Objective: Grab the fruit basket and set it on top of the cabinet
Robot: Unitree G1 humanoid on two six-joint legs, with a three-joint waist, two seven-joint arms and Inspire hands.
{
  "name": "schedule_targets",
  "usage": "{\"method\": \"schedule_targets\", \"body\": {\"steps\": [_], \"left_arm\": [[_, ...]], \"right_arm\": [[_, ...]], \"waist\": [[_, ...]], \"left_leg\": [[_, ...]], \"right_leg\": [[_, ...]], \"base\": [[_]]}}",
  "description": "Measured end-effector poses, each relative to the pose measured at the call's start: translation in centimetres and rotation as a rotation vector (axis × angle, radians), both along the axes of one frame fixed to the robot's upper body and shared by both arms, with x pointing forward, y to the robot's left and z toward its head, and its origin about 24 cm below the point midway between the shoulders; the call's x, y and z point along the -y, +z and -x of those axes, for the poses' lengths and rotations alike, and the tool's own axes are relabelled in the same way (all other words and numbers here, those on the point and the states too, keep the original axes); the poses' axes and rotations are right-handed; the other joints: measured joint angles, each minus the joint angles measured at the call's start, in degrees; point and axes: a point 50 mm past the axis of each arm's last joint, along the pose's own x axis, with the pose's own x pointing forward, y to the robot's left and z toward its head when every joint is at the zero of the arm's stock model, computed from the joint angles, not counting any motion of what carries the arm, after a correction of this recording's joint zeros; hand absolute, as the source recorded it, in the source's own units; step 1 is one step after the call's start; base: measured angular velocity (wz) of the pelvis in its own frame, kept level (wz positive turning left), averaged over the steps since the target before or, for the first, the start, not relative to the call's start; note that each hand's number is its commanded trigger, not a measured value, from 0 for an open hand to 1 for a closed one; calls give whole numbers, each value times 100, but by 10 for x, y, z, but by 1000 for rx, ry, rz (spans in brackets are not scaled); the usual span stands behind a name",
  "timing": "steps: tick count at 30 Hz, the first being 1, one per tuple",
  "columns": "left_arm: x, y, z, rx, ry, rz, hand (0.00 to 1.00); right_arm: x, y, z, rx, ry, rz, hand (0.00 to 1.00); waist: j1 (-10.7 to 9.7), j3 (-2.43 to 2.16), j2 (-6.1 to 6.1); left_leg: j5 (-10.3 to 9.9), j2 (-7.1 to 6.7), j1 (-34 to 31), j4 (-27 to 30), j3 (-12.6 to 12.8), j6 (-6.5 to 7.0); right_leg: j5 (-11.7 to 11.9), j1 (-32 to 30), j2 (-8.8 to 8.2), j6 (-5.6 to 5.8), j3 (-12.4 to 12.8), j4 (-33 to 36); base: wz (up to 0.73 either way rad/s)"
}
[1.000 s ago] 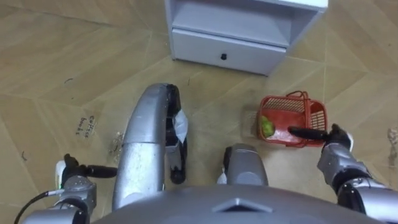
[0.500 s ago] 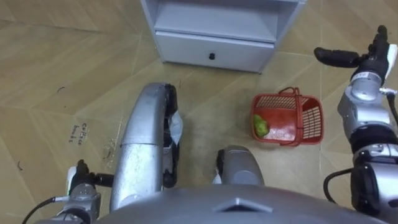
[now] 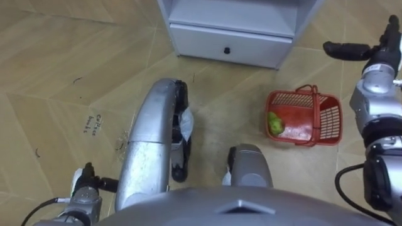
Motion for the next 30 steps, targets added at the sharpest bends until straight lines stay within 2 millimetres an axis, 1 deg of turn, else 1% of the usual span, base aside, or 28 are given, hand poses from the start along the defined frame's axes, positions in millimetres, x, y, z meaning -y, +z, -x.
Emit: {"method": "schedule_targets", "body": {"steps": [1, 5, 6, 8, 11, 16, 20, 23, 25, 30], "left_arm": [[0, 0, -1, 2, -1, 0, 0], [0, 0, -1, -6, 2, 2, 0], [1, 0, -2, -10, 0, 3, 0], [1, 0, -5, -7, -19, 16, 0], [3, -1, -5, -18, -44, 34, 0], [8, -2, -8, -23, -88, 56, 0], [10, -2, -8, -22, -102, 60, 0], [10, -2, -6, -27, -107, 61, 0], [10, -3, -3, -34, -104, 61, 0], [10, -3, -1, -47, -100, 60, 0]], "right_arm": [[-2, -1, -1, -10, 18, 0, 0], [-6, -3, -2, -30, 56, 13, 0], [-6, -6, 0, -46, 58, 11, 0], [-3, -14, 7, -93, 44, -2, 0], [-3, -19, 11, -120, 42, -10, 0], [-2, -23, 14, -132, 21, -40, 0], [-3, -25, 15, -135, 20, -62, 0], [-1, -30, 19, -162, 13, -79, 0], [1, -33, 24, -186, 4, -83, 0], [2, -35, 27, -194, -9, -92, 0]], "waist": [[18, -4, 18], [53, 17, 79], [85, 7, 102], [188, 12, 122], [219, 5, 176], [277, 26, 268], [277, 32, 288], [278, 34, 290], [277, 30, 299], [275, 26, 336]], "left_leg": [[10, 25, -66, -3, -1, -17], [26, 81, -224, -3, 13, -47], [26, 97, -268, -4, 20, -48], [26, 142, -308, -4, 45, -48], [26, 147, -354, -5, 45, -48], [29, 162, -439, -15, 59, -53], [31, 164, -490, -21, 62, -58], [41, 152, -487, -38, 76, -76], [43, 148, -490, -41, 79, -81], [44, 148, -488, -41, 81, -82]], "right_leg": [[-3, -88, 19, 7, 12, 21], [-7, -313, 60, 13, 96, 70], [-10, -380, 71, 20, 122, 79], [-20, -466, 86, 42, 174, 91], [-21, -519, 92, 43, 191, 99], [-22, -631, 92, 45, 212, 119], [-22, -688, 91, 47, 216, 120], [-22, -689, 71, 47, 216, 118], [-23, -690, 69, 48, 216, 121], [-23, -687, 69, 48, 216, 123]], "base": [[0], [-5], [-4], [-7], [-2], [0], [0], [0], [0], [0]]}}
